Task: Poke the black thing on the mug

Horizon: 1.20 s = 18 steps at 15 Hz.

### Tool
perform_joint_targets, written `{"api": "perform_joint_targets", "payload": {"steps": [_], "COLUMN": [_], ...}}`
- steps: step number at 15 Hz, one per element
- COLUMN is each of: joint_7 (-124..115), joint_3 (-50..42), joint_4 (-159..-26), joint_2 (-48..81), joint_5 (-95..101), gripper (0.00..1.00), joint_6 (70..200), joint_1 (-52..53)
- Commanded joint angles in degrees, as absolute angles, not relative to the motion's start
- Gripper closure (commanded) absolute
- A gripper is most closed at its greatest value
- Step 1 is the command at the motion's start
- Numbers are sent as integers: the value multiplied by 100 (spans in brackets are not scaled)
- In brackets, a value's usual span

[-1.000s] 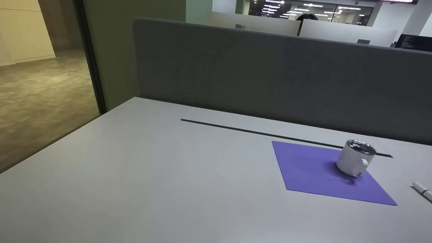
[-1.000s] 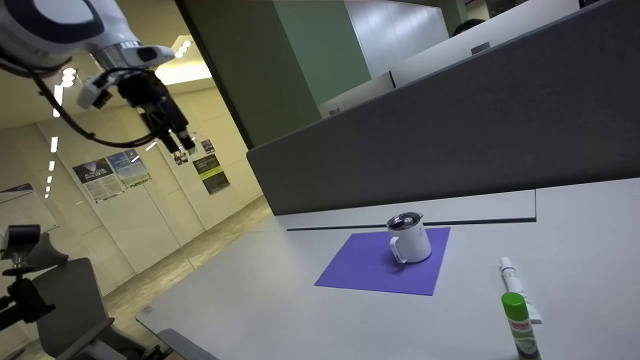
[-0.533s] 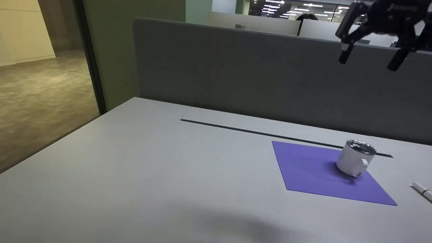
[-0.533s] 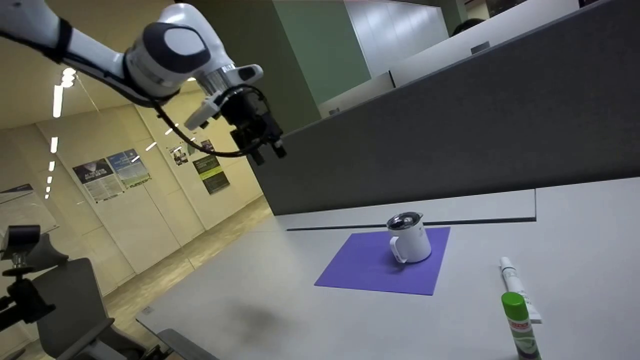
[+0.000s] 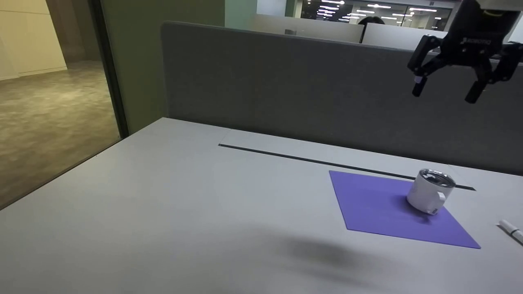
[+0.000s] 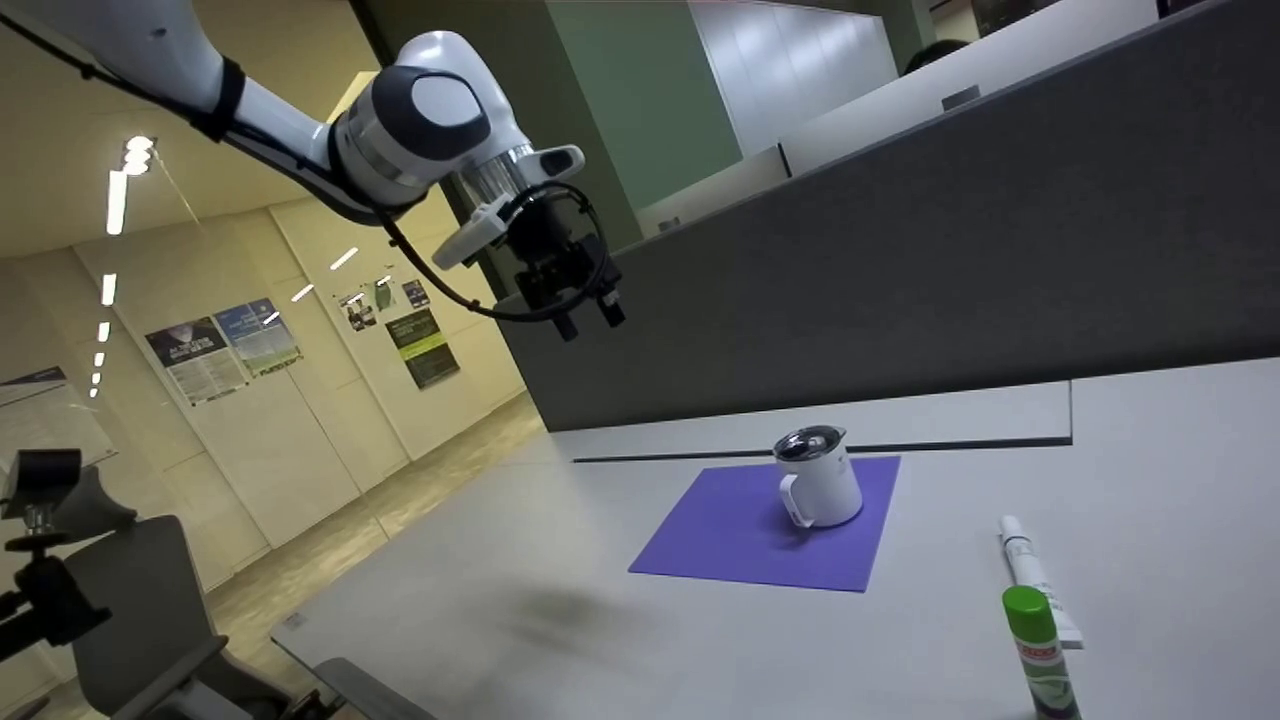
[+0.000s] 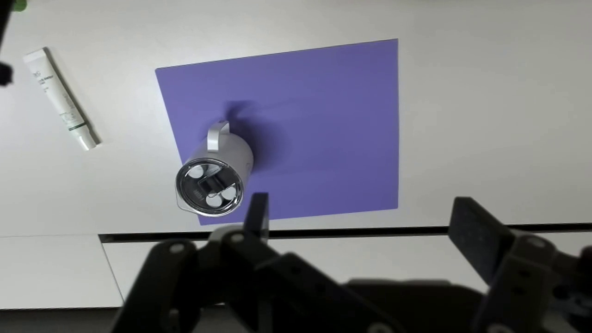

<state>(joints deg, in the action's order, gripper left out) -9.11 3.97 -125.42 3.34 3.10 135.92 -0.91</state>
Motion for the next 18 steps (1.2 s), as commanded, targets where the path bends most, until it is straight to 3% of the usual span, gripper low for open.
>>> {"api": "perform_joint_targets", "payload": {"steps": [1, 6, 7, 8, 18], "joint_7": [-902, -963, -931, -992, -389], "joint_3": [294, 189, 117, 36, -535], "joint_4": [-12558, -12543, -12558, -12539, -12144], "joint_2": [290, 370, 411, 473, 1585], "joint_5": [300, 459, 555, 656, 782], "gripper": [0, 0, 25, 25, 95], "joint_6": [13578, 13826, 14010, 14169, 15093], "joint_1": [13, -51, -90, -123, -382]}}
